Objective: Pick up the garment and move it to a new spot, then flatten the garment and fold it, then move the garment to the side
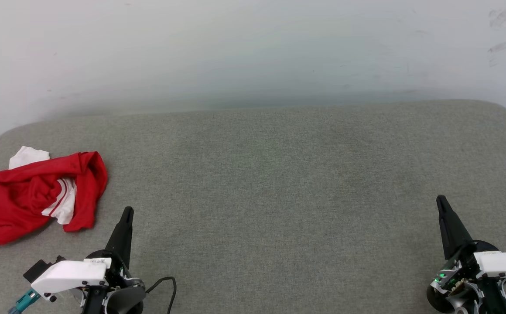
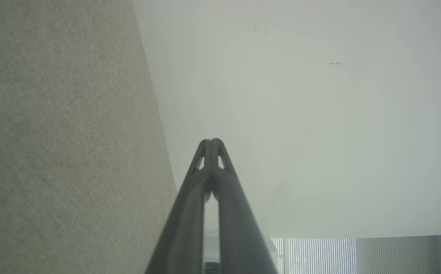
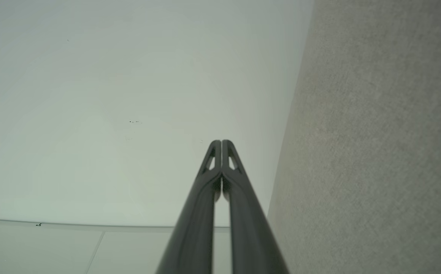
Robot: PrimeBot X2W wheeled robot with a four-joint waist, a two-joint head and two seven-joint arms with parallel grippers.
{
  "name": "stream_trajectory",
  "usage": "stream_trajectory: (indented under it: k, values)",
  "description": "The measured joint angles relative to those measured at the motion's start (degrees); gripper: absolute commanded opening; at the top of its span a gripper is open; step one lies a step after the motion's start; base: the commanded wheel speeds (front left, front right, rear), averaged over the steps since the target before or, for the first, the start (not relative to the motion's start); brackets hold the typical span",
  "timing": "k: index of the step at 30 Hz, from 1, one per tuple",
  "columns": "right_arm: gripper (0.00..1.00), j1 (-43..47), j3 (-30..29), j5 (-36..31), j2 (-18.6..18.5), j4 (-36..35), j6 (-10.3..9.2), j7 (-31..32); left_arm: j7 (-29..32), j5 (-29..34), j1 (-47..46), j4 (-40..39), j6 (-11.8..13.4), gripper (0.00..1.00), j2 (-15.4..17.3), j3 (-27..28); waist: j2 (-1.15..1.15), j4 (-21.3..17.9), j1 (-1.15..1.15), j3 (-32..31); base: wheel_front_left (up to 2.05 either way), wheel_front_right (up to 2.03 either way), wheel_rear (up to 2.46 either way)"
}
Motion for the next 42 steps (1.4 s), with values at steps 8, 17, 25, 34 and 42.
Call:
stream_trajectory:
  k: [8, 17, 25, 34, 42]
  values:
    - [0.00, 0.0, 0.0, 0.0, 0.0, 0.0, 0.00, 0.0, 0.0, 0.0, 0.0, 0.0, 0.0, 0.00, 0.0, 0.0, 0.00, 0.0, 0.00, 0.0, 0.00, 0.00, 0.00]
    - [0.00, 0.0, 0.0, 0.0, 0.0, 0.0, 0.00, 0.0, 0.0, 0.0, 0.0, 0.0, 0.0, 0.00, 0.0, 0.0, 0.00, 0.0, 0.00, 0.0, 0.00, 0.00, 0.00]
    - [0.00, 0.0, 0.0, 0.0, 0.0, 0.0, 0.00, 0.0, 0.0, 0.0, 0.0, 0.0, 0.0, 0.00, 0.0, 0.0, 0.00, 0.0, 0.00, 0.0, 0.00, 0.00, 0.00]
    - [1.00, 1.3, 0.1, 0.0, 0.0, 1.5, -0.01, 0.0, 0.0, 0.0, 1.2, 1.5, 0.1, 1.00, -0.2, -0.3, 0.00, 0.0, 0.00, 0.0, 0.00, 0.00, 0.00]
    - [1.00, 2.7, 1.4, -0.9, 0.1, 1.6, -0.01, -1.8, -1.8, 1.0, 2.7, 1.6, 0.1, 1.00, -0.3, -0.8, 0.00, -0.1, 0.00, 0.1, 0.00, 0.00, 0.00]
